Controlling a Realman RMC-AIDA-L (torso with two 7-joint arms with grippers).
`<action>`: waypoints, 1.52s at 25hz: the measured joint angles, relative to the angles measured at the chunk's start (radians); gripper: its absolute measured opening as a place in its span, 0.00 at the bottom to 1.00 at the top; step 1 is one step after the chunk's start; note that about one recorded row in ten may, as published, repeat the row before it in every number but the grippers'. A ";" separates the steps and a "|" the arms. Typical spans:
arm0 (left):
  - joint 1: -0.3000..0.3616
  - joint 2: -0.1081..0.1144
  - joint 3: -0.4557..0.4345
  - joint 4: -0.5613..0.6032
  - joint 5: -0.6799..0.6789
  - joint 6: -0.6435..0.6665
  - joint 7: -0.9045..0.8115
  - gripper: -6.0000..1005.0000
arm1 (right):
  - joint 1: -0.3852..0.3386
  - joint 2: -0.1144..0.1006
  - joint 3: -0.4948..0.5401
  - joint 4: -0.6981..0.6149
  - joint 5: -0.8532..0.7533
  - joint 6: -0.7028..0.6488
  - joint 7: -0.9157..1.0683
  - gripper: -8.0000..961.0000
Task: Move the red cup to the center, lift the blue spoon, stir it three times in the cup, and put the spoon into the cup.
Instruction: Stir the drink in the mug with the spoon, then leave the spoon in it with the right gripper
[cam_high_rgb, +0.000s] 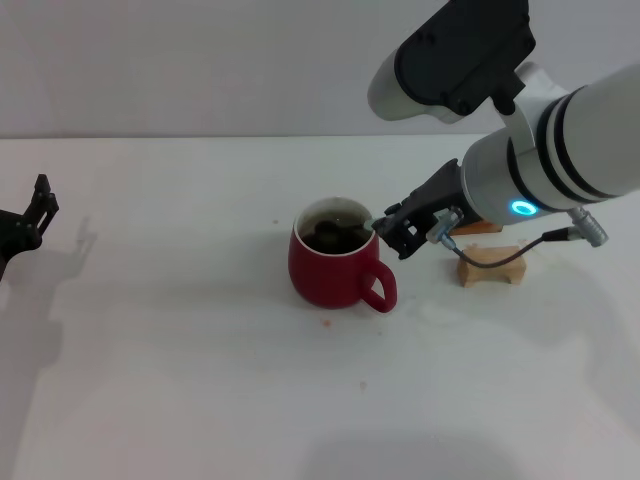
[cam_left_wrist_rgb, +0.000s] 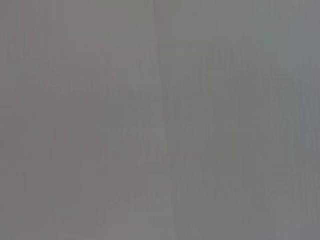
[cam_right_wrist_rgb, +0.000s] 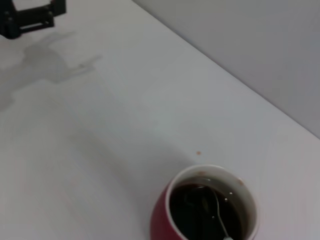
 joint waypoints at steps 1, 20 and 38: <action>-0.001 0.000 0.000 0.001 0.000 0.000 0.000 0.85 | 0.011 -0.001 0.009 -0.026 -0.002 -0.006 -0.008 0.14; 0.003 -0.002 0.005 -0.001 0.001 0.000 0.000 0.85 | -0.010 0.002 0.005 0.009 0.001 0.026 -0.022 0.14; 0.005 -0.003 0.004 -0.003 0.000 0.002 -0.003 0.85 | 0.038 0.001 -0.016 -0.067 0.036 -0.013 -0.024 0.14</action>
